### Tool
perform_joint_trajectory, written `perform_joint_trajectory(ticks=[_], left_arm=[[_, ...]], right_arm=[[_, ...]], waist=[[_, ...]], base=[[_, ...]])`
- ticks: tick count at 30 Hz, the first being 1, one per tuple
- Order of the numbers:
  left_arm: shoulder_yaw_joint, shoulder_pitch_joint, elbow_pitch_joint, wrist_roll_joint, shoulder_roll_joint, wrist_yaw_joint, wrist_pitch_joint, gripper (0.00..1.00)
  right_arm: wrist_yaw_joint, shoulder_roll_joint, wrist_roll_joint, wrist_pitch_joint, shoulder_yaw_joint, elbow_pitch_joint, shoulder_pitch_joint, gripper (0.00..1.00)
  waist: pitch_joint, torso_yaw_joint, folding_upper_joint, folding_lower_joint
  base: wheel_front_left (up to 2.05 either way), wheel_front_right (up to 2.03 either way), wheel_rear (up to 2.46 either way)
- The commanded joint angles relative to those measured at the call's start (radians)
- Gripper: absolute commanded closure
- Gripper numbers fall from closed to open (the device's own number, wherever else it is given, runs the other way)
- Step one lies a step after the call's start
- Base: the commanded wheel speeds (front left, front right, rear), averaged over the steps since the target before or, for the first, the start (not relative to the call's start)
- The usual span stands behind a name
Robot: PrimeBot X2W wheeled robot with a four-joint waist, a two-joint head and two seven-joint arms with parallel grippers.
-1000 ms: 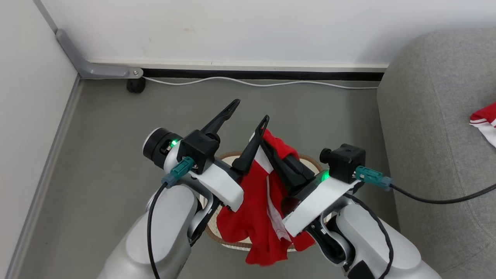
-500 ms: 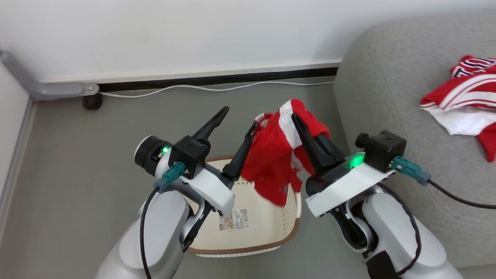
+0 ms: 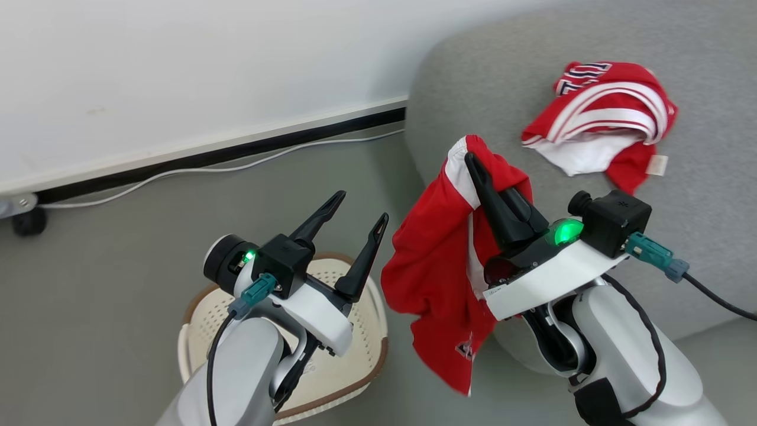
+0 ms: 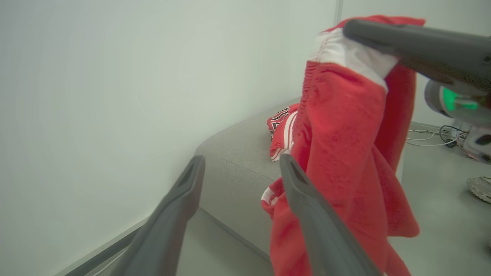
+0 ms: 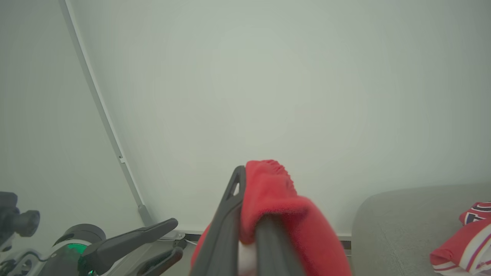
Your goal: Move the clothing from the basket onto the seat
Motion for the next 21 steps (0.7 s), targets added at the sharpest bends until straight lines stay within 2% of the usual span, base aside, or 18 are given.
perform_joint_trajectory(ticks=[1, 7, 13, 21], left_arm=[[0.039, -0.006, -0.033, 0.0, 0.011, -0.006, -0.006, 0.0], [0.052, 0.022, -0.053, 0.004, 0.008, -0.009, -0.006, 0.0], [0.06, 0.039, -0.061, 0.015, 0.009, -0.011, -0.006, 0.0], [0.033, 0.028, -0.05, 0.023, -0.006, -0.024, -0.006, 0.0]], right_arm=[[0.003, 0.009, -0.002, -0.006, 0.004, -0.039, -0.003, 1.0], [0.003, -0.001, -0.002, -0.006, 0.003, -0.069, 0.002, 1.0], [0.003, -0.006, 0.012, -0.006, -0.02, -0.093, 0.023, 1.0], [0.003, -0.034, -0.021, -0.006, -0.094, -0.161, 0.076, 1.0]], waist=[[-0.008, -0.054, 0.0, 0.0], [-0.016, -0.149, 0.0, 0.0], [-0.022, -0.214, 0.0, 0.0], [-0.01, -0.231, 0.0, 0.0]], base=[[0.0, 0.0, 0.0], [0.0, 0.0, 0.0], [0.0, 0.0, 0.0], [0.0, 0.0, 0.0]])
